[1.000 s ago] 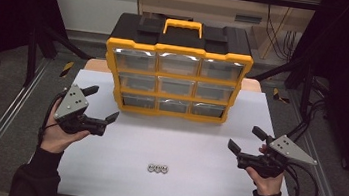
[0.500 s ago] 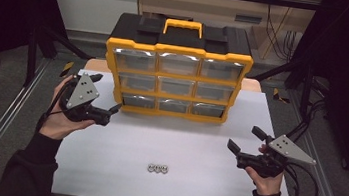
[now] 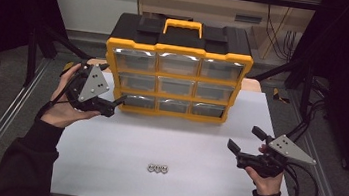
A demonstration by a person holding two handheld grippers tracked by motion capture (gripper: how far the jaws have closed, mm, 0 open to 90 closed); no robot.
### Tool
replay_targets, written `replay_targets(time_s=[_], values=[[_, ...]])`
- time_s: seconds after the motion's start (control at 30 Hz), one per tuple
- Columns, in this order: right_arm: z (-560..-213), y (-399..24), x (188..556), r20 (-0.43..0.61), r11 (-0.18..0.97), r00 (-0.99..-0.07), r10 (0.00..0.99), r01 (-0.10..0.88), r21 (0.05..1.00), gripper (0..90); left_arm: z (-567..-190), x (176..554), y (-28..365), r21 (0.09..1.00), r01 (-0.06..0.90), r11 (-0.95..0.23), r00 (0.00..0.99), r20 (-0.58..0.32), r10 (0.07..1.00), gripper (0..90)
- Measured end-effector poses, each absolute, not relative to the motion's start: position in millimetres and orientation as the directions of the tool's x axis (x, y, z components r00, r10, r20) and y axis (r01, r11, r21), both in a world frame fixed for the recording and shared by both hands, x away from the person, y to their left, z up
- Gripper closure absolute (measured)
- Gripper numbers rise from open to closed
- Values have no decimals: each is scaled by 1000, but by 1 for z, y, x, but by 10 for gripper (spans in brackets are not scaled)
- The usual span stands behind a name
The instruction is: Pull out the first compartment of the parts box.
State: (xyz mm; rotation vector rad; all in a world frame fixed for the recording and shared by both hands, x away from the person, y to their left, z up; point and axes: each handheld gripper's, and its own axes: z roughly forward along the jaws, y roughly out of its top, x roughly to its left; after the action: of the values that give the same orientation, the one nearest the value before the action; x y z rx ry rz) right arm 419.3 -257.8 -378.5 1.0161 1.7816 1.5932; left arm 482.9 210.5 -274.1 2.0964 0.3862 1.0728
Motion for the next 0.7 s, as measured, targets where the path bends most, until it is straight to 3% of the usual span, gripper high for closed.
replay_targets(time_s=[0.7], values=[[-379, -257, 420, 91, 17, -572, 815, 181, 983, 35, -259, 503, 193, 567, -172, -806, 515, 749, 417, 89]])
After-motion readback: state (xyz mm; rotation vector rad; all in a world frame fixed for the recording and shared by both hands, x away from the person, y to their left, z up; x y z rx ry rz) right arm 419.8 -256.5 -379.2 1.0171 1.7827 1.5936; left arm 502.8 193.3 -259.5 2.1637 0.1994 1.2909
